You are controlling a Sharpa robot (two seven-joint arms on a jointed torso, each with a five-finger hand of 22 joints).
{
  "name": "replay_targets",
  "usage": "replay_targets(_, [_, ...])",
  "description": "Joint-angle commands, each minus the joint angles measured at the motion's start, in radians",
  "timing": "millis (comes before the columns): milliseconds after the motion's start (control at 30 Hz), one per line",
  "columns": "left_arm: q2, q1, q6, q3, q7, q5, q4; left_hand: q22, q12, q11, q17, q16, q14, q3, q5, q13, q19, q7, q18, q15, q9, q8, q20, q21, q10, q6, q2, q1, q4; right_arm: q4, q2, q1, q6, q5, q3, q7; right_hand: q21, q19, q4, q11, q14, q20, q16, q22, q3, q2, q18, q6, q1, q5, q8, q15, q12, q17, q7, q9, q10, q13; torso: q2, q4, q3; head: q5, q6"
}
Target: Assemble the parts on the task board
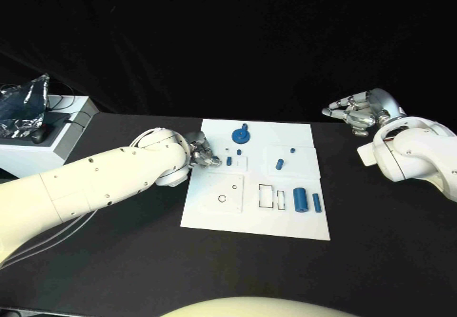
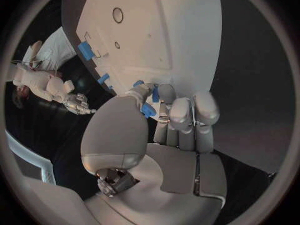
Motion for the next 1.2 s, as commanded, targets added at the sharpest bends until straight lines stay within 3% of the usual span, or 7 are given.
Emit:
replay_targets(33, [0.000,0.000,0.004,0.000,0.011,-0.004,0.002,0.077,0.004,-0.004,0.001,-0.006,-0.001,0.003,0.005,-0.001,0.002,-0.001,0.004,0.005,0.000,0.007,0.006,-0.005,-0.001,-0.002,-0.005,-0.019,0.001,0.002,0.000,-0.001,0.006,-0.010,0.000,0.009,-0.003,0.039,-0.003,-0.003,0.000,-0.008,-0.003,0.148,0.003,-0.002,0.005,0.004,-0.002,0.006,-0.007,-0.004,-0.003,-0.001,0.006,-0.001,-0.002,0.001,0.000,-0.0001,0.0001,0.000,0.001])
replay_targets(300, [-0.001,0.000,0.006,0.000,0.012,0.001,0.002,0.076,0.005,-0.004,0.000,-0.007,-0.001,-0.038,0.004,-0.002,0.003,-0.002,0.000,0.004,-0.006,0.006,-0.001,-0.006,-0.001,0.004,-0.023,-0.028,0.019,0.002,-0.001,-0.001,0.005,-0.010,0.000,0.009,-0.003,0.039,-0.003,-0.003,0.000,-0.008,-0.003,0.148,0.003,-0.002,0.005,0.004,-0.002,0.006,-0.007,-0.004,-0.003,-0.001,0.006,-0.001,-0.002,0.001,0.000,0.0006,-0.0004,-0.001,-0.002])
replay_targets(767, [-0.001,0.000,0.009,0.000,0.011,0.018,0.001,0.077,0.005,-0.004,0.001,-0.007,-0.001,-0.078,0.005,-0.002,0.004,-0.001,-0.002,0.004,-0.006,0.006,-0.004,-0.006,0.000,0.006,-0.020,-0.032,0.043,0.002,-0.001,-0.001,0.005,-0.010,0.000,0.009,-0.003,0.039,-0.003,-0.003,0.000,-0.008,-0.003,0.148,0.003,-0.002,0.005,0.004,-0.002,0.006,-0.007,-0.004,-0.003,-0.001,0.006,-0.001,-0.002,0.001,0.000,0.0005,-0.0008,0.000,0.000])
replay_targets(1200, [-0.001,0.000,0.001,0.000,0.006,0.022,-0.001,0.077,0.007,-0.001,0.001,-0.009,-0.001,-0.206,0.007,-0.003,0.006,0.003,-0.005,0.005,-0.003,0.007,-0.011,-0.007,0.000,0.007,-0.005,-0.054,0.097,0.001,-0.002,-0.001,0.005,-0.010,0.000,0.009,-0.003,0.039,-0.003,-0.003,0.000,-0.008,-0.003,0.148,0.003,-0.002,0.005,0.004,-0.002,0.006,-0.007,-0.004,-0.003,-0.001,0.006,-0.001,-0.002,0.001,0.000,0.0005,-0.0007,0.000,0.000])
